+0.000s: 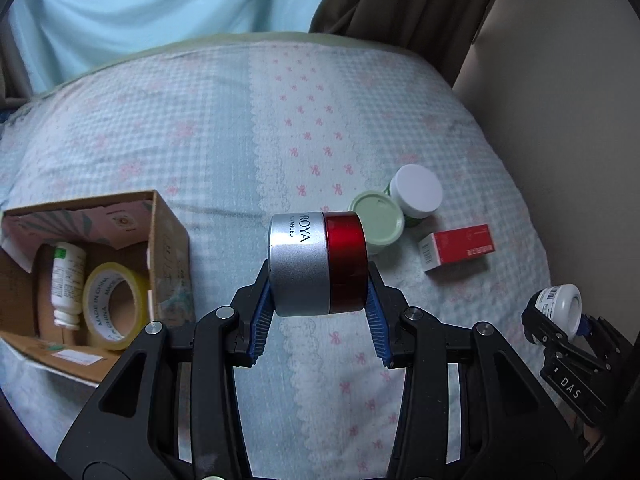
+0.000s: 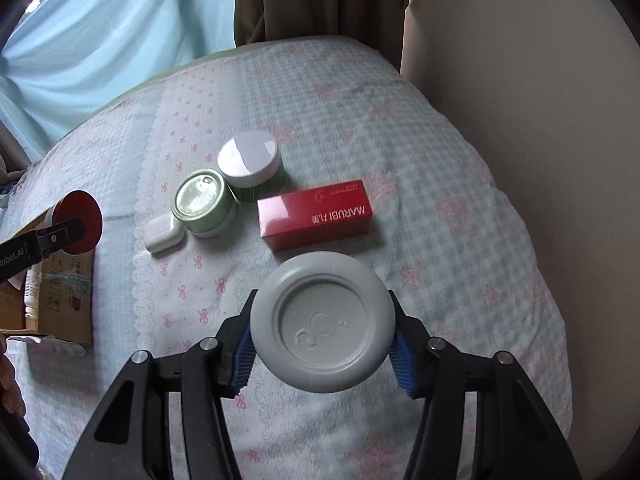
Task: Organize rigid objects
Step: 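Carry the PROYA jar and white case into the box and release them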
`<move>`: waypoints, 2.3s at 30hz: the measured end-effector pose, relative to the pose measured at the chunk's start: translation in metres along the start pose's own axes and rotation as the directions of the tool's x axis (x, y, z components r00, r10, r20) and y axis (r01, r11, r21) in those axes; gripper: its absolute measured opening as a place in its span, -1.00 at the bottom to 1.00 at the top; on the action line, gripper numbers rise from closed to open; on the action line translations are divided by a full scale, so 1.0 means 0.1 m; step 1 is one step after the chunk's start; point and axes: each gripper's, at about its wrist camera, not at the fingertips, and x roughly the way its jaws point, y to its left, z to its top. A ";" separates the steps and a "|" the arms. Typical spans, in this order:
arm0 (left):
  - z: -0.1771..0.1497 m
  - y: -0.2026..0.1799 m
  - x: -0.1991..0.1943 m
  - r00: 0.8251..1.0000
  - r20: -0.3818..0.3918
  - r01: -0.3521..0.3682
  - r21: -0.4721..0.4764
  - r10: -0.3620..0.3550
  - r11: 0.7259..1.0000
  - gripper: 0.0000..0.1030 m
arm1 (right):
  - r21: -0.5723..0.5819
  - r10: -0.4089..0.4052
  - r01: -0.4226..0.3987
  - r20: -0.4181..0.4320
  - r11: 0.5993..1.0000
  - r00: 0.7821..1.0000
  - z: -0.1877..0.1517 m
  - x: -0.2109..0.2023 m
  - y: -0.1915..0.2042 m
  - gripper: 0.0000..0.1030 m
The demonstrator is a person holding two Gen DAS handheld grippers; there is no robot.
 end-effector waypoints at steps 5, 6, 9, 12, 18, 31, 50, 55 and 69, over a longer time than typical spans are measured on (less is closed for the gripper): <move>-0.01 0.03 -0.80 0.998 0.067 0.015 -0.011 -0.014 1.000 -0.26 | -0.050 0.029 -0.027 0.048 0.998 0.998 0.17 -0.67 0.03 0.01; -0.01 0.06 -0.96 0.997 0.080 0.015 -0.022 -0.013 1.000 -0.26 | -0.063 0.040 -0.037 0.054 0.997 0.998 0.20 -0.79 0.05 0.01; -0.03 0.18 -1.38 0.993 0.116 0.006 -0.050 -0.001 0.999 -0.26 | -0.113 0.069 -0.061 0.072 0.992 0.995 0.27 -1.11 0.17 0.01; -0.08 0.37 -1.73 0.989 0.147 -0.012 -0.071 0.022 0.997 -0.26 | -0.166 0.108 -0.092 0.091 0.982 0.990 0.31 -1.38 0.37 0.01; -0.16 0.95 -2.19 0.984 0.172 -0.027 -0.146 0.052 0.989 -0.26 | -0.234 0.204 -0.176 0.101 0.956 0.974 0.33 -1.74 0.91 0.01; -0.23 2.60 -2.45 0.991 0.110 -0.053 -0.150 0.070 0.987 -0.26 | -0.245 0.283 -0.256 0.084 0.935 0.955 0.36 -1.97 2.61 0.01; -0.08 3.73 -0.84 0.988 -0.150 -0.058 -0.126 0.038 0.990 -0.26 | -0.404 0.217 -0.254 -0.136 0.879 0.967 0.17 -0.66 4.19 0.01; -0.08 3.83 -0.28 0.973 -0.226 -0.071 -0.142 0.038 0.987 -0.26 | -0.434 0.180 -0.260 -0.217 0.863 0.959 0.11 -0.11 4.27 0.01; -0.04 3.81 0.31 0.949 -0.313 -0.065 -0.083 0.036 0.994 -0.25 | -0.445 0.118 -0.265 -0.331 0.855 0.936 -0.03 0.66 4.21 0.02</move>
